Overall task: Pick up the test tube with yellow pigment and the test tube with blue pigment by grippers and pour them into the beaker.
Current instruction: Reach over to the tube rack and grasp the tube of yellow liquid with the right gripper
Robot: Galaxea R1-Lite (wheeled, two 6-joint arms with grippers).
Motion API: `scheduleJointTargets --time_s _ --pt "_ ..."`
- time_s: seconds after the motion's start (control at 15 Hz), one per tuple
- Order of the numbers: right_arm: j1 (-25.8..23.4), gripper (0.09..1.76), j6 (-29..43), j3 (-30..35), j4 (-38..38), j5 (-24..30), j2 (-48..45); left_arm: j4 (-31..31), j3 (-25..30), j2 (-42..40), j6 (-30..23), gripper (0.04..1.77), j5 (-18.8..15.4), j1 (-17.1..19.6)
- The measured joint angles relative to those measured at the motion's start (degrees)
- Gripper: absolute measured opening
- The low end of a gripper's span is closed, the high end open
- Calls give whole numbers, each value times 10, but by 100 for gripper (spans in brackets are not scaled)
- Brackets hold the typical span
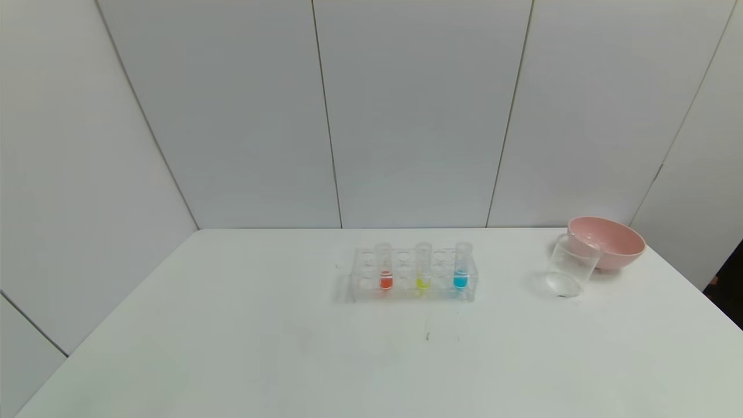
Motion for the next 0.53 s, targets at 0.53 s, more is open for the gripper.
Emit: scheduleJointTargets --time_s 0.53 --pt "1 171 31 -66 -12 -2 64 0 0 0 0 176 0 0"
